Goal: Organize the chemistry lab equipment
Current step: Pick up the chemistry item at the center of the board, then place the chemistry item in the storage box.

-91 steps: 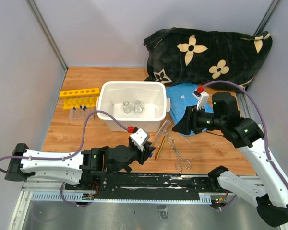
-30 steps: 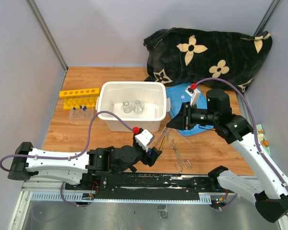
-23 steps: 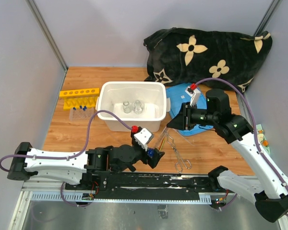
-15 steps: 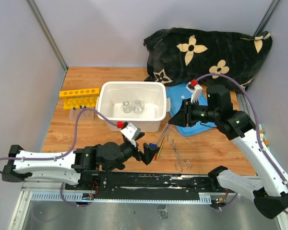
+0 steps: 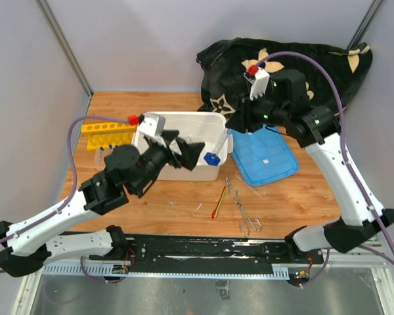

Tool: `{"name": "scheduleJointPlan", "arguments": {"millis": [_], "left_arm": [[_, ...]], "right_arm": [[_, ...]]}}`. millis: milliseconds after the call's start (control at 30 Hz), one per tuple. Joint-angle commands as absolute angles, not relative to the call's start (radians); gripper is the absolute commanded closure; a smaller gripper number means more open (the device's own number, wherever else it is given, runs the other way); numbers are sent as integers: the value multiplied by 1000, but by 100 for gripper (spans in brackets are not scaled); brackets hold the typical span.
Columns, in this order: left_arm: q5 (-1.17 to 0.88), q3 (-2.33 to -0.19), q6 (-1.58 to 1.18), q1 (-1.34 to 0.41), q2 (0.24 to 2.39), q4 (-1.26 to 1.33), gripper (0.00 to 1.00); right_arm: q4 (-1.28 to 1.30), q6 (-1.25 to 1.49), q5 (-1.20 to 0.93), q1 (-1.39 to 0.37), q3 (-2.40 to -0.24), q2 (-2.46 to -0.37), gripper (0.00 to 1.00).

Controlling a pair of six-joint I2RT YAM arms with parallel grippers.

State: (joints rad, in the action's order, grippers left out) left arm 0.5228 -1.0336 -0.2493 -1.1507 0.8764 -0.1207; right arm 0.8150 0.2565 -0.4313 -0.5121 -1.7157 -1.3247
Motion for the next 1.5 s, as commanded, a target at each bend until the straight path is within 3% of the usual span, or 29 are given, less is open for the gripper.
{"name": "scheduleJointPlan", "arguments": {"millis": [0, 200, 300, 500, 667, 900, 1300, 1467], "left_arm": [[238, -1192, -211, -898, 1012, -176, 2], [-121, -1525, -343, -510, 1288, -261, 1], [-180, -1623, -465, -387, 1386, -279, 6], [-162, -1650, -656, -283, 1467, -291, 22], [-118, -1689, -596, -269, 1510, -407, 22], [-128, -1487, -633, -233, 1446, -331, 22], [-152, -1471, -640, -192, 1480, -312, 23], [-126, -1459, -686, -160, 1472, -312, 18]], "right_arm": [[878, 136, -327, -525, -1930, -1481, 99], [981, 64, -268, -523, -2331, -1774, 99], [959, 50, -241, -522, -2363, -1825, 99], [710, 23, -227, -547, -2081, -1752, 99], [633, -88, -95, -589, -2035, -1746, 99], [404, -142, 8, -609, -1808, -1679, 99], [320, -79, -45, -620, -1661, -1689, 99], [307, -71, -52, -633, -1628, -1703, 100]]}}
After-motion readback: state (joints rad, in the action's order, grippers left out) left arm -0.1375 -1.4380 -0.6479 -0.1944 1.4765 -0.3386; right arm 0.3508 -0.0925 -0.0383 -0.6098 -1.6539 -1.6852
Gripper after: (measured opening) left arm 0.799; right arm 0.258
